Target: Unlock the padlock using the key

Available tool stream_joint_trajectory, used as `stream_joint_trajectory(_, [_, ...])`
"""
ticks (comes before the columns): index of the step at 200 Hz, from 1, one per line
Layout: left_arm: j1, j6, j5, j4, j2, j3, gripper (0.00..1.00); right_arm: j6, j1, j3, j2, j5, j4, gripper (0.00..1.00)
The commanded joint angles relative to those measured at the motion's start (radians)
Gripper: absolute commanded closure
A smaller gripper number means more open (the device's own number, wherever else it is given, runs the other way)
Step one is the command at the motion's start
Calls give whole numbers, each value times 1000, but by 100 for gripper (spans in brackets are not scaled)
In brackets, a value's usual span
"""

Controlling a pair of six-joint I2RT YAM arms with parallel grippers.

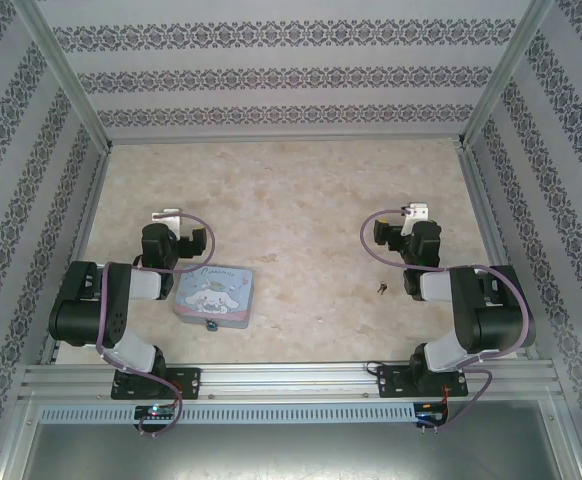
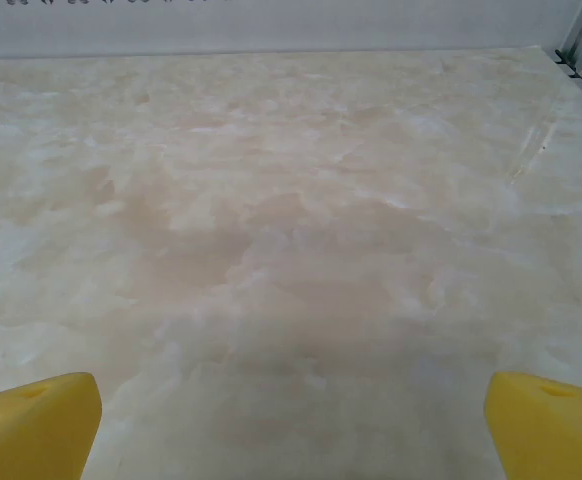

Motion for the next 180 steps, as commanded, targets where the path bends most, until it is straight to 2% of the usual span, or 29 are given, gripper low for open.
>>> stream_joint_trajectory(1, [10,21,19,34,-9,17,0,-18,-10,15,-13,-16,38,2])
stream_joint_trajectory(145, [10,20,22,33,-11,16,0,1,-27,21,-20,-45,32,2])
stream_joint_trajectory(161, [10,10,-3,3,-22,29,0,11,-26,78,-91,-12,-138,2])
stream_joint_trajectory(180, [16,-21,-57,-179,-75,108,0,47,-27,159,-187,37,-359,2])
